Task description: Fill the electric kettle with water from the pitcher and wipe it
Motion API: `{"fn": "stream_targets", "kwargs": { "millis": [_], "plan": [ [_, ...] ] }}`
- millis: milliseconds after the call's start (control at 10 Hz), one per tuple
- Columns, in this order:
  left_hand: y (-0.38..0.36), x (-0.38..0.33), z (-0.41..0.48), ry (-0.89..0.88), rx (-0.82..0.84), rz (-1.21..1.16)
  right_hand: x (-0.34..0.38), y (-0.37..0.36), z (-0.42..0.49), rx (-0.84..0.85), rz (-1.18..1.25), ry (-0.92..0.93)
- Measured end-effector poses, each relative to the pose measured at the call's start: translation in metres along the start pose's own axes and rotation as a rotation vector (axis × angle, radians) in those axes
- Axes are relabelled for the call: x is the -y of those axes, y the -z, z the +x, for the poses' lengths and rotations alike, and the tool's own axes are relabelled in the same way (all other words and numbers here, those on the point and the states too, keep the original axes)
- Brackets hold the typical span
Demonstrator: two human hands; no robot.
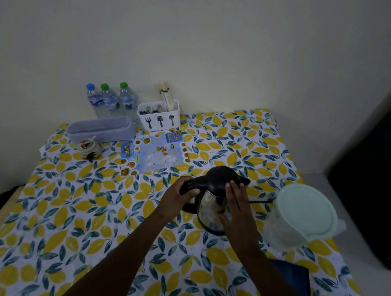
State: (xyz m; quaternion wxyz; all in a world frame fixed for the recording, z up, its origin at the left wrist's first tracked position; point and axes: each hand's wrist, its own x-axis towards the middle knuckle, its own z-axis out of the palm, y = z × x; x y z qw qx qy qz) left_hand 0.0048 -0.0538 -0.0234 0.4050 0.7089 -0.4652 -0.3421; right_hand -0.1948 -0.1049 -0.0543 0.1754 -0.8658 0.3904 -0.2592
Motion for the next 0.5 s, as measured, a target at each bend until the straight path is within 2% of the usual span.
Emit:
{"fn": "stream_targets", "kwargs": {
  "millis": [200, 300, 400, 500],
  "plan": [
    [-0.006, -0.002, -0.004, -0.028, -0.016, 0.024, -0.003, -0.003, -0.004, -0.007, 0.021, -0.008],
    [-0.008, 0.000, -0.009, -0.066, -0.050, 0.109, 0.001, -0.002, -0.005, -0.021, -0.028, -0.009],
    [-0.009, 0.009, -0.017, -0.152, -0.138, 0.323, -0.001, -0.004, -0.008, -0.059, -0.146, 0.031],
    [-0.003, 0.008, -0.024, -0.223, -0.169, 0.397, 0.007, -0.001, -0.005, -0.094, -0.159, 0.056]
  ]
}}
